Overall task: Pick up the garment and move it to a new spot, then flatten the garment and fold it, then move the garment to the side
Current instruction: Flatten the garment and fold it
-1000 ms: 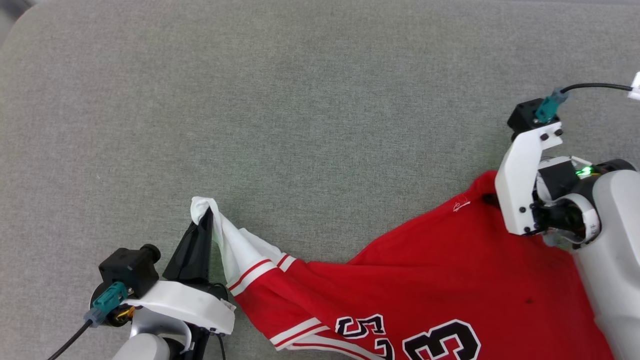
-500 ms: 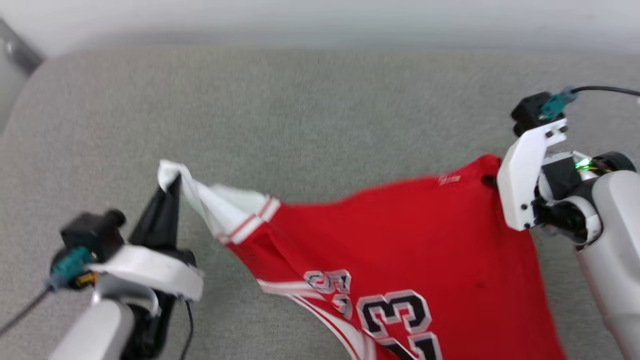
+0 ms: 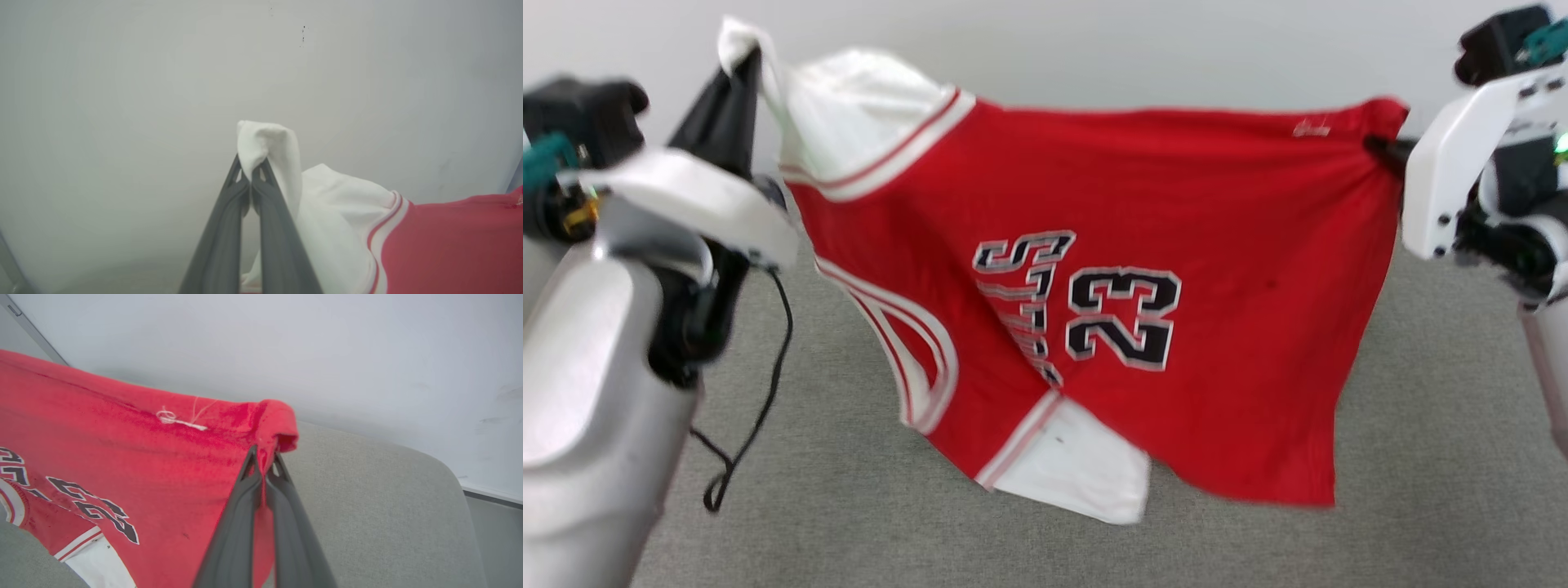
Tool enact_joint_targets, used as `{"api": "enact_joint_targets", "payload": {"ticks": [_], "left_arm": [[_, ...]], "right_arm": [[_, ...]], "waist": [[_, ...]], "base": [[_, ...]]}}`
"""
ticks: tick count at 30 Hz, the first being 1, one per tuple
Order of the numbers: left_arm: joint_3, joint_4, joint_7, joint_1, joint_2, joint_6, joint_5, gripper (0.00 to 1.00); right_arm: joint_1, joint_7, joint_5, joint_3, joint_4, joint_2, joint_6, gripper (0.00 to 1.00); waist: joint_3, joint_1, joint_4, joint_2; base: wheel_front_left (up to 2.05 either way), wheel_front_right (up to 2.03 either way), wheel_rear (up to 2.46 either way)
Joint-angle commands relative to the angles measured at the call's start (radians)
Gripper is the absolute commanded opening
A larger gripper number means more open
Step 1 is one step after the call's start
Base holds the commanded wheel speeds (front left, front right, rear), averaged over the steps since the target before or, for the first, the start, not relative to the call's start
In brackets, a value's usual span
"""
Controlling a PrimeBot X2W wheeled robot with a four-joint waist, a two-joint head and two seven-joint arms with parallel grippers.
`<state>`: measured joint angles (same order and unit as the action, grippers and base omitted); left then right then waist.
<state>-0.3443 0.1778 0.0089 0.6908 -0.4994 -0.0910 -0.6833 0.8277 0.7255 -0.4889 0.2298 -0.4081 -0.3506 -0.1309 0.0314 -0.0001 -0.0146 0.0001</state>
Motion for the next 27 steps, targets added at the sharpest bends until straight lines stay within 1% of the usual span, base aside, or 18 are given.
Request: {"api": "enact_joint_targets", "payload": {"ticks": [1,6,9,14,17,20,24,27], "left_arm": [[0.003,0.012,0.004,0.022,-0.002,0.003,0.002,0.0],[0.005,0.147,0.032,0.239,-0.008,0.03,0.024,0.0],[0.004,0.217,0.02,0.374,-0.017,0.045,0.055,0.0],[-0.008,0.314,-0.008,0.596,-0.014,0.076,0.102,0.0],[0.001,0.36,-0.031,0.715,-0.019,0.08,0.122,0.0],[0.018,0.395,-0.045,0.828,-0.023,0.073,0.13,0.0],[0.038,0.434,-0.059,0.952,-0.039,0.068,0.137,0.0],[0.048,0.444,-0.066,1.017,-0.038,0.065,0.134,0.0]], "right_arm": [[0.021,-0.007,0.007,-0.003,-0.004,-0.003,0.0,0.0],[0.135,-0.054,0.028,-0.026,-0.022,-0.01,0.001,0.0],[0.221,-0.095,0.047,-0.048,-0.024,-0.015,0.001,0.0],[0.367,-0.152,0.076,-0.067,-0.02,-0.019,0.001,0.0],[0.455,-0.2,0.092,-0.08,-0.023,-0.01,0.001,0.0],[0.549,-0.249,0.119,-0.091,-0.036,-0.004,0.001,0.0],[0.664,-0.321,0.147,-0.089,-0.06,0.008,0.001,0.0],[0.738,-0.376,0.158,-0.08,-0.085,0.008,0.001,0.0]], "waist": [[0.004,0.0001,-0.004,-0.0001],[0.071,0.0001,-0.017,-0.0001],[0.134,0.0001,-0.023,-0.0001],[0.256,0.0001,-0.027,-0.0001],[0.329,0.0001,-0.039,-0.0001],[0.402,0.0001,-0.05,-0.0001],[0.482,0.0001,-0.065,-0.0001],[0.539,0.0001,-0.065,-0.0001]], "base": [[0.0,0.0,0.0],[0.0,0.0,0.0],[0.0,0.0,0.0],[0.0,0.0,0.0],[0.0,0.0,0.0],[0.0,0.0,0.0],[0.0,0.0,0.0],[0.0,0.0,0.0]]}}
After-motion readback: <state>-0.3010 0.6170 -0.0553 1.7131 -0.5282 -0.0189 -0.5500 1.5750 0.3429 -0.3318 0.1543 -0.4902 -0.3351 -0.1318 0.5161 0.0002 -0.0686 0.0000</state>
